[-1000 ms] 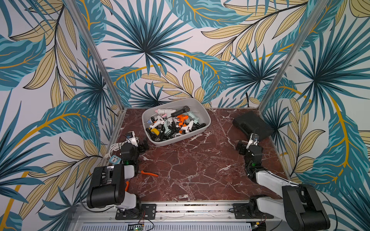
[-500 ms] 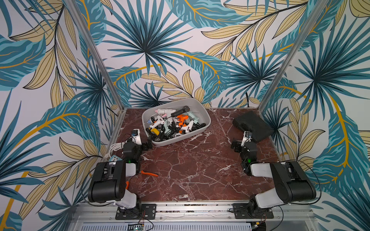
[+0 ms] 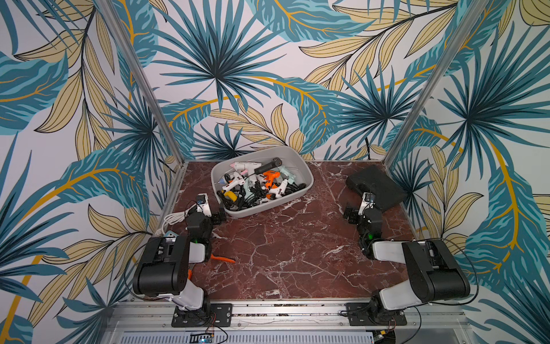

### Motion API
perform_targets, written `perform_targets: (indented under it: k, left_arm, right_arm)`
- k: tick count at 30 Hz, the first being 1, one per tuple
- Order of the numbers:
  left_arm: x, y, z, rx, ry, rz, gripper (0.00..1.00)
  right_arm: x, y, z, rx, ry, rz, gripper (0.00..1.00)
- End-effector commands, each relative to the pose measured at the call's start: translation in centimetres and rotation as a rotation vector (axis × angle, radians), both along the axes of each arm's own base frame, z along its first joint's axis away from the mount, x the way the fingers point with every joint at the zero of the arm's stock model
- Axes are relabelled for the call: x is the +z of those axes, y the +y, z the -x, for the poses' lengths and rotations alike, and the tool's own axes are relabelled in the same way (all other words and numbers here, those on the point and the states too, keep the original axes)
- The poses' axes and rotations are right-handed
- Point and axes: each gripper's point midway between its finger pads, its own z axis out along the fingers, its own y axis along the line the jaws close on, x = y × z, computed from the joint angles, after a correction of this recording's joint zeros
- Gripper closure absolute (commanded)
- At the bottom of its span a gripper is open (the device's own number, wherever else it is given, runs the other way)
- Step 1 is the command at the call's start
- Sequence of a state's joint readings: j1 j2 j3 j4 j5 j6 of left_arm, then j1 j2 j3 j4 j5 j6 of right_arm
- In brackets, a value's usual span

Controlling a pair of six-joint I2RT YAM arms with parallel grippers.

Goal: Put the hot melt glue gun into the storage box
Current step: Reset both arms

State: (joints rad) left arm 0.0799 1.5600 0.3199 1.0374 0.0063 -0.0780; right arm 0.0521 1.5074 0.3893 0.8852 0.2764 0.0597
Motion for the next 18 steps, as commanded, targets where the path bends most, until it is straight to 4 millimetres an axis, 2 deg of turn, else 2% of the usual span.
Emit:
perform_targets:
  k: [1,18]
  left_arm:
    - [0.5,0.2,0.3,0.016,-0.037,-0.008,0.0]
    - [0.7,-0.8,0.5,-0.042,-0.055,-0.019,0.0]
  right_arm:
    - [0.2,-0.3,0.0,-0.016,-0.004,-0.001,0.01]
    - [0.3,-0.3,0.0,-0.016,-0.003,0.0,0.0]
